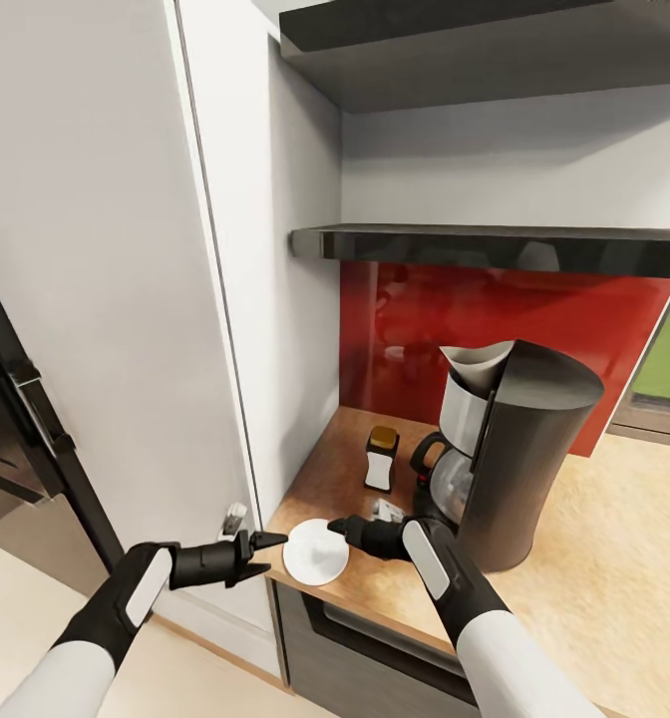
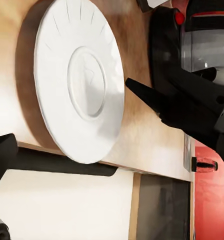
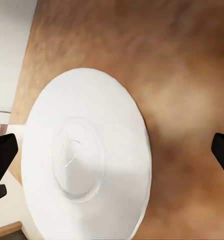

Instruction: Set up a coffee station on the kitchen countertop: keep the coffee maker on the countertop, move the bottle of coffee from the kitchen shelf to the counter next to the coffee maker, place a paper coffee filter on top of the coffee maker, put the saucer next to the coffee maker with the coffee cup on the saucer, and place the electric kettle next to the coffee maker.

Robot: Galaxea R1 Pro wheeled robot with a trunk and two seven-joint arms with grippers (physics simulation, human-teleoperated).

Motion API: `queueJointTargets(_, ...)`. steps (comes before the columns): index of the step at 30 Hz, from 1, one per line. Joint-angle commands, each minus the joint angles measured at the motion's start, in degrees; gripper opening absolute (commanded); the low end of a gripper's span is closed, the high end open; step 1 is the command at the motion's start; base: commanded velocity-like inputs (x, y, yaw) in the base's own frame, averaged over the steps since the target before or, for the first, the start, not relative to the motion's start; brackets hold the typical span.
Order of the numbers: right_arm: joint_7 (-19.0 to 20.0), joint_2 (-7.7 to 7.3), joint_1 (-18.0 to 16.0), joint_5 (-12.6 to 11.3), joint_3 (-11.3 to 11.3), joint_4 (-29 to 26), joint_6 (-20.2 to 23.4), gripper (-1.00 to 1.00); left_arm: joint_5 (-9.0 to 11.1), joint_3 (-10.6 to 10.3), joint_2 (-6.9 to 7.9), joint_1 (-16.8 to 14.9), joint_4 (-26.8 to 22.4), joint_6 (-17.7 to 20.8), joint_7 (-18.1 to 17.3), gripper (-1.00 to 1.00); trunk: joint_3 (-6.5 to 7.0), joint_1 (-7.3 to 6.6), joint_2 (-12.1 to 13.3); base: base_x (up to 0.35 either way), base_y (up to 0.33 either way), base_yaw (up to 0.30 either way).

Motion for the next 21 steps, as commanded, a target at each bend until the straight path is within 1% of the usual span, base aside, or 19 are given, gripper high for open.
queueJointTargets(1, 0.1, 0.01, 0.0, 0.3, 0.0, 1.1, 0.3, 1.00, -0.2, 0.1, -0.01, 0.0, 0.0, 0.2, -0.3, 1.00, -0.14, 0.05, -0.1, 0.000, 0.000, 0.000)
queueJointTargets(6, 0.3, 0.01, 0.0, 0.3, 0.0, 1.9, 0.3, 1.00, -0.2, 0.1, 0.00, 0.2, 0.1, 0.2, -0.2, 1.00, -0.14, 0.05, -0.1, 0.000, 0.000, 0.000)
queueJointTargets(9, 0.3, 0.01, 0.0, 0.3, 0.0, 2.1, 0.3, 1.00, -0.2, 0.1, -0.03, 0.2, 0.9, -0.3, -0.2, 1.00, -0.14, 0.05, -0.1, 0.000, 0.000, 0.000)
queueJointTargets(12, 0.4, 0.01, 0.0, 0.3, 0.0, 2.1, 0.3, 1.00, -0.2, 0.2, -0.03, 0.2, 1.6, -1.2, 0.4, 1.00, -0.14, 0.05, -0.1, 0.000, 0.000, 0.000)
queueJointTargets(16, 0.4, 0.01, 0.0, 0.3, 0.0, 2.1, 0.3, 1.00, 0.1, 0.3, -0.15, 0.2, 1.9, -1.8, 2.2, 1.00, -0.14, 0.05, -0.1, 0.000, 0.000, 0.000)
queueJointTargets(21, 0.4, 0.01, 0.0, 0.3, 0.0, 2.1, 0.3, 1.00, 0.3, 0.4, -0.18, 0.2, 1.9, -2.0, 2.6, 1.00, -0.14, 0.05, -0.1, 0.034, 0.000, 0.000)
